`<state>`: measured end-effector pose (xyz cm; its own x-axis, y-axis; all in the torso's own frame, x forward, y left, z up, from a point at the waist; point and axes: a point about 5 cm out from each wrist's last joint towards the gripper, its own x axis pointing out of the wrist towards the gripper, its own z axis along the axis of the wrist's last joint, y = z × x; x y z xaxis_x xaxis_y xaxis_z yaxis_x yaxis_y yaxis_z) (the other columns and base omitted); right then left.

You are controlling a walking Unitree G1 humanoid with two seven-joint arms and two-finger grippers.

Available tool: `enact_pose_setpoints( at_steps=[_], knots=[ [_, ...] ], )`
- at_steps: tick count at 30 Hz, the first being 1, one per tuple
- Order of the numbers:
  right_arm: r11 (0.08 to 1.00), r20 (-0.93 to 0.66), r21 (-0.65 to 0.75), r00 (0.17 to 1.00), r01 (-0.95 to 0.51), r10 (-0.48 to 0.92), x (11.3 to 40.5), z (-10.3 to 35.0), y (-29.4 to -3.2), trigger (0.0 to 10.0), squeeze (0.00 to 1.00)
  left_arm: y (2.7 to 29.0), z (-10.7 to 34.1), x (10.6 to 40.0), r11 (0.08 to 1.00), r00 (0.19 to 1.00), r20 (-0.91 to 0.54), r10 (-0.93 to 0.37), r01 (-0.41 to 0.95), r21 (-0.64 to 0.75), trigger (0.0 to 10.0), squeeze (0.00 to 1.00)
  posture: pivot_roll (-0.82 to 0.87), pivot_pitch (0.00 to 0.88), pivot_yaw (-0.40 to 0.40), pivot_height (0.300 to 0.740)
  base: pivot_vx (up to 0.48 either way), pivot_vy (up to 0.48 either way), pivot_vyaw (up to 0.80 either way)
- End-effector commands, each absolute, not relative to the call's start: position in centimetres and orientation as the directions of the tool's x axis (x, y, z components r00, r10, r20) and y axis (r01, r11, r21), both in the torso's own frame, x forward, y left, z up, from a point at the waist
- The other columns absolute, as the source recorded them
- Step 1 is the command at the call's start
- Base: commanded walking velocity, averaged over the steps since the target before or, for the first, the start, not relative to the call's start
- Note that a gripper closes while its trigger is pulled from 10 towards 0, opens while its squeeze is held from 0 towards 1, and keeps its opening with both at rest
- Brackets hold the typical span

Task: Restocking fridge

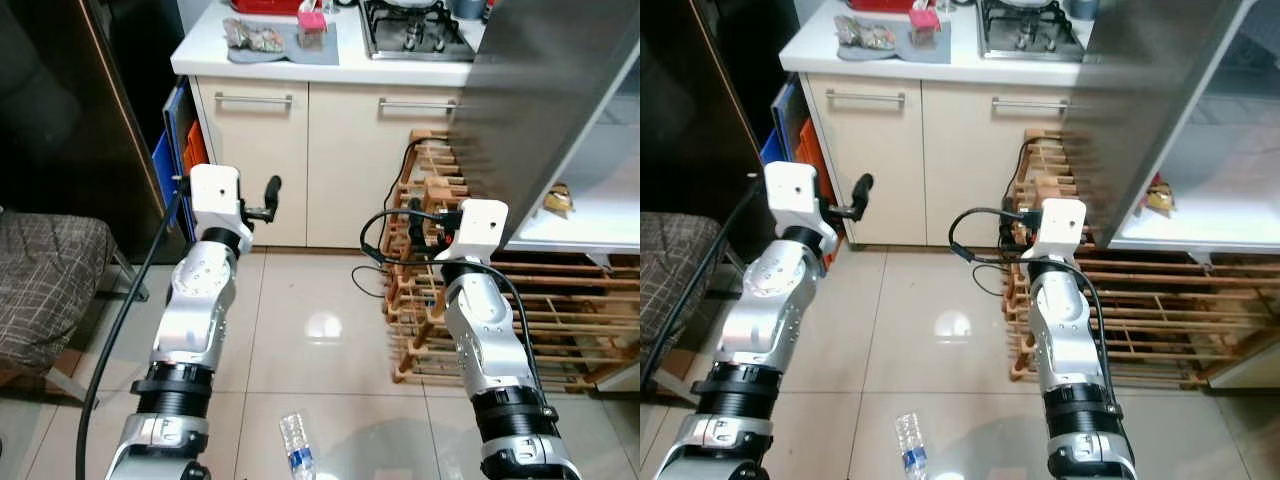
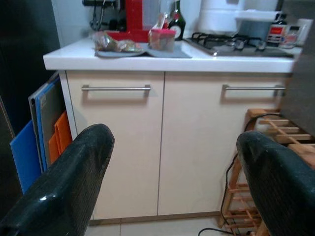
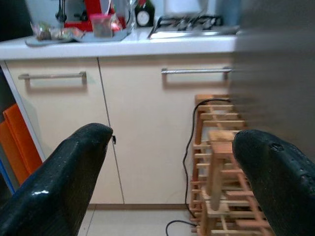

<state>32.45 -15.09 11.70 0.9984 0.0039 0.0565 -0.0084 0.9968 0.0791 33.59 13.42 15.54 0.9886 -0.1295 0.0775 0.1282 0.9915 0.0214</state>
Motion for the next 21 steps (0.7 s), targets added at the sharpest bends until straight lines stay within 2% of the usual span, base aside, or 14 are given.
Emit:
enact_pose_setpoints(
  at_steps=[1, 21],
  knots=[
    [0.996, 0.062, 0.089, 0.998, -0.023, 0.018, 32.9, 12.15, -14.53, 10.0, 0.0, 13.58, 15.62, 33.68, 0.991, 0.988, 0.085, -0.131, 0.128, 0.039, 10.0, 0.0, -0.01, 0.0, 0.011, 0.74, 0.472, 0.0, 0.0],
    [0.995, 0.052, 0.082, 0.997, -0.056, 0.052, 33.37, 11.98, -13.98, 10.0, 0.0, 14.01, 15.9, 33.82, 0.995, 0.989, 0.107, -0.098, 0.093, 0.046, 10.0, 0.0, 0.0, 0.0, 0.004, 0.74, 0.472, 0.0, 0.0]
  ],
)
